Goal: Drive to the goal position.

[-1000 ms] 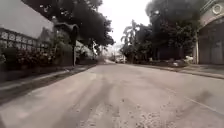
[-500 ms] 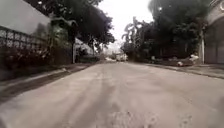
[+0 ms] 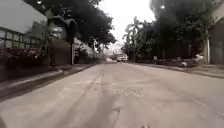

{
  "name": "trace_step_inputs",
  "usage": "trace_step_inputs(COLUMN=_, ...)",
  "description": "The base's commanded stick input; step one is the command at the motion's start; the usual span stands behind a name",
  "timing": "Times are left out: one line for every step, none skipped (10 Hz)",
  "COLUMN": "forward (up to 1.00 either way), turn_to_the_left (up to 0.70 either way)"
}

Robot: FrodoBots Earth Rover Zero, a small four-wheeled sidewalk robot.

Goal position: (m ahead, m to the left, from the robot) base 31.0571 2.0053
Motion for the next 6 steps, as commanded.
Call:
trace_step_inputs(forward=0.85, turn_to_the_left=0.0)
trace_step_inputs(forward=0.85, turn_to_the_left=0.0)
trace_step_inputs(forward=0.85, turn_to_the_left=0.0)
trace_step_inputs(forward=0.85, turn_to_the_left=0.0)
trace_step_inputs(forward=0.85, turn_to_the_left=0.0)
trace_step_inputs(forward=0.76, turn_to_the_left=0.0)
